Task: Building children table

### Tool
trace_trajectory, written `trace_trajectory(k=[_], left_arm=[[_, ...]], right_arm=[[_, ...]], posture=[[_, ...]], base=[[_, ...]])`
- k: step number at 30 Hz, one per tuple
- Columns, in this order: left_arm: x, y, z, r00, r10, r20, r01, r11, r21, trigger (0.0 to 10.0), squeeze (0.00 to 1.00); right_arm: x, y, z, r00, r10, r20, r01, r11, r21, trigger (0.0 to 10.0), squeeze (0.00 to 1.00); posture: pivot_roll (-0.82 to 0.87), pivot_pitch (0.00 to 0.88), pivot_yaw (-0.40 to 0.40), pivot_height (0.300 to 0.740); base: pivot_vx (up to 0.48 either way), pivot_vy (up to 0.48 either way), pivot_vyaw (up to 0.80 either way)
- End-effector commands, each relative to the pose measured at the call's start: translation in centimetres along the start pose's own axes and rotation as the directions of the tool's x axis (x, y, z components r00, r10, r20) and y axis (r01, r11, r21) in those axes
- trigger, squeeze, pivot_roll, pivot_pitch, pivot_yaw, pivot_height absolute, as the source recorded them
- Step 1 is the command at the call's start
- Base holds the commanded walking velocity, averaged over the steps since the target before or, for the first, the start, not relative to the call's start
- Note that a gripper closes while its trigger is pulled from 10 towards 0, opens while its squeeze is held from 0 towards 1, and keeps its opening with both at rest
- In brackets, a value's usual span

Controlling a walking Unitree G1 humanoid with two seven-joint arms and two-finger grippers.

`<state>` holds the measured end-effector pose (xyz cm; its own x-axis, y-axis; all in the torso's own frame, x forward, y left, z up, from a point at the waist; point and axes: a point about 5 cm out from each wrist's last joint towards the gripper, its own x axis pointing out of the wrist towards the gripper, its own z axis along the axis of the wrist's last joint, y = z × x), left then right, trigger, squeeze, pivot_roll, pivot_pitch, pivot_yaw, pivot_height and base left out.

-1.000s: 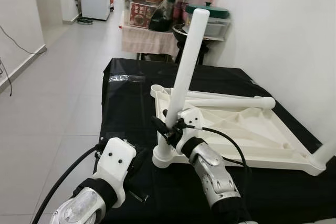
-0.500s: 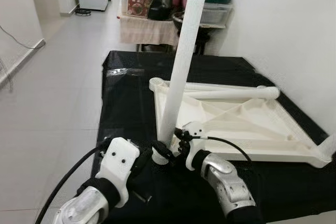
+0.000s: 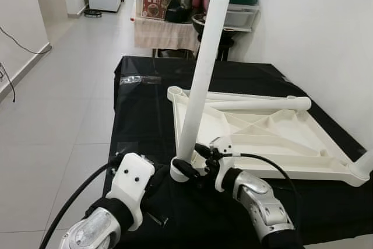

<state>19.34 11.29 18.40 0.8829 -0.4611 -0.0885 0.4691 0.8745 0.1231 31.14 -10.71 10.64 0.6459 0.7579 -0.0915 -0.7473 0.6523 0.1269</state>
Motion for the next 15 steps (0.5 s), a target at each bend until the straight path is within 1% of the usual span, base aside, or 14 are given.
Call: trace_trajectory(k=[1,2,3,5,6,7,8,11,12,13,14,15], left_arm=[[0.2,-0.2,-0.2,1.0,-0.012,-0.012,0.012,1.0,-0.004,10.0,0.0],[0.2,-0.2,-0.2,1.0,-0.012,-0.012,0.012,1.0,-0.004,10.0,0.0],[0.2,-0.2,-0.2,1.0,-0.01,-0.009,0.01,1.0,-0.004,10.0,0.0],[0.2,-0.2,-0.2,1.0,-0.01,-0.009,0.01,1.0,-0.004,10.0,0.0],[0.3,-0.2,-0.1,1.0,-0.006,-0.004,0.006,1.0,-0.003,10.0,0.0],[0.3,-0.2,-0.1,1.0,-0.006,-0.004,0.006,1.0,-0.003,10.0,0.0],[0.3,-0.2,0.0,1.0,-0.004,-0.003,0.004,1.0,-0.003,10.0,0.0],[0.3,-0.2,0.0,1.0,-0.002,-0.002,0.002,1.0,-0.003,10.0,0.0],[0.3,-0.2,0.0,1.0,-0.001,-0.002,0.001,1.0,-0.003,10.0,0.0],[0.3,-0.2,0.0,1.0,0.0,-0.001,0.0,1.0,-0.004,10.0,0.0],[0.3,-0.2,0.0,1.0,0.0,-0.001,0.0,1.0,-0.004,10.0,0.0],[0.3,-0.2,0.0,1.0,0.0,-0.001,0.0,1.0,-0.004,10.0,0.0]], right_arm=[[0.1,-0.8,1.5,0.999,0.019,0.038,-0.017,0.999,-0.044,10.0,0.0],[0.1,-0.8,1.5,0.999,0.019,0.038,-0.017,0.999,-0.044,10.0,0.0],[0.6,-1.8,2.9,0.997,0.054,0.048,-0.05,0.996,-0.076,10.0,0.0],[0.6,-1.8,2.9,0.997,0.054,0.048,-0.05,0.996,-0.076,10.0,0.0],[1.1,-3.6,5.4,0.993,0.118,0.024,-0.113,0.982,-0.152,10.0,0.0],[1.1,-3.6,5.4,0.993,0.118,0.024,-0.113,0.982,-0.152,10.0,0.0],[1.1,-4.2,6.3,0.989,0.145,0.017,-0.14,0.975,-0.175,10.0,0.0],[1.0,-4.5,6.9,0.986,0.166,0.013,-0.161,0.969,-0.186,10.0,0.0],[1.0,-4.5,7.4,0.98,0.198,0.018,-0.192,0.964,-0.186,10.0,0.0],[1.0,-4.4,7.8,0.969,0.247,0.022,-0.239,0.954,-0.181,4.4,0.0],[1.0,-4.4,7.8,0.969,0.247,0.022,-0.239,0.954,-0.181,4.4,0.0],[1.0,-4.3,8.0,0.96,0.281,0.024,-0.272,0.946,-0.174,2.3,0.0]], posture=[[0.15,0.0,-0.159,0.74],[0.15,0.0,-0.159,0.74],[0.16,0.0,-0.16,0.74],[0.16,0.0,-0.16,0.74],[0.17,0.0,-0.168,0.74],[0.17,0.0,-0.168,0.74],[0.17,0.0,-0.169,0.74],[0.17,0.0,-0.169,0.74],[0.17,0.0,-0.169,0.74],[0.17,0.0,-0.169,0.74],[0.17,0.0,-0.169,0.74],[0.17,0.0,-0.169,0.74]], base=[[0.0,0.0,0.0],[0.0,0.0,0.0],[0.0,0.0,0.0],[0.0,0.0,0.0],[0.0,0.0,0.0],[0.0,0.0,0.0],[0.0,0.0,0.0],[0.0,0.0,0.0],[0.0,0.0,0.0],[0.0,0.0,0.0],[0.0,0.0,0.0],[0.0,0.0,0.0]])
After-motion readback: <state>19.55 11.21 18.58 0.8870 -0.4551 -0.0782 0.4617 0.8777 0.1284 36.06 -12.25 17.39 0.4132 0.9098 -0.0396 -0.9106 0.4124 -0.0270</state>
